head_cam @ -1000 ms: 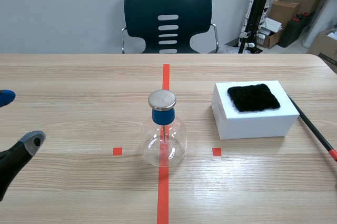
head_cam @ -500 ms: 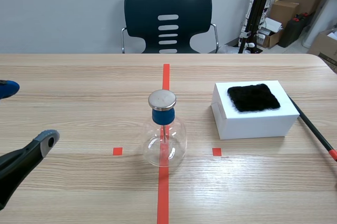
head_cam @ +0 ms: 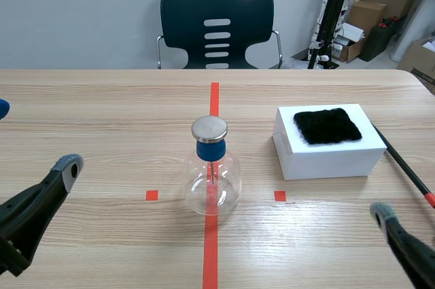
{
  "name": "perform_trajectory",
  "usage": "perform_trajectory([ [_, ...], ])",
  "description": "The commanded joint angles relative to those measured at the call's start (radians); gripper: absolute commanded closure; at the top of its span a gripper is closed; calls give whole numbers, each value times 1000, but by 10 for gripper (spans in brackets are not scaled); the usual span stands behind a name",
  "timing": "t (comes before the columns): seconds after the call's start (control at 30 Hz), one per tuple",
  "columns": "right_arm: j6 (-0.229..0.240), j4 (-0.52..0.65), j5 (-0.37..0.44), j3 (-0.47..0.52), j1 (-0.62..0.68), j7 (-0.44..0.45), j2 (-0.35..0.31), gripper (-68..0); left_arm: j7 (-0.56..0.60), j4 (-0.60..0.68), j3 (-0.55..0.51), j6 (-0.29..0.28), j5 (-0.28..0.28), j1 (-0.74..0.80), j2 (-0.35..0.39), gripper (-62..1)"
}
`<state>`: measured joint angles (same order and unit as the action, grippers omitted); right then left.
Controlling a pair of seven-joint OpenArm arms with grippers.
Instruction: Do the electroscope experiment. return to the home posture
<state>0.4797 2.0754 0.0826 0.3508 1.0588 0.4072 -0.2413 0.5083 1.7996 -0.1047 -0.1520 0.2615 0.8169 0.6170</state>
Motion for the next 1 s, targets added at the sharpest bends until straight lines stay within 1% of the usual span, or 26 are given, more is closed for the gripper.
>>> perform_trajectory([
  [0.0,32,-25,-11,8,0,71,7,-679,18,19,-3,0,-23,-3,-13,-623],
  [0.07,81,-50,-54,8,0,125,18,-679,17,19,-3,0,-32,-3,-24,-623],
  [0.1,95,-58,-76,8,1,138,23,-679,17,19,-3,0,-32,-3,-24,-623],
  [0.13,98,-64,-89,8,5,143,29,-679,14,19,-3,0,-32,-3,-23,-623],
  [0.4,98,-68,-105,8,24,146,69,-679,14,20,-3,1,-31,-3,-21,-623],
  [0.5,104,-68,-146,7,25,152,84,-679,14,21,-3,1,-31,-3,-21,-623],
  [0.6,143,-68,-192,7,25,168,99,-679,14,21,-3,0,-31,-3,-21,-623],
  [0.8,142,-67,-192,-18,25,195,103,-679,14,21,-3,0,-31,-3,-21,-623],
  [0.97,142,-67,-192,-40,25,195,103,-679,14,21,-3,0,-31,-3,-21,-623],
])
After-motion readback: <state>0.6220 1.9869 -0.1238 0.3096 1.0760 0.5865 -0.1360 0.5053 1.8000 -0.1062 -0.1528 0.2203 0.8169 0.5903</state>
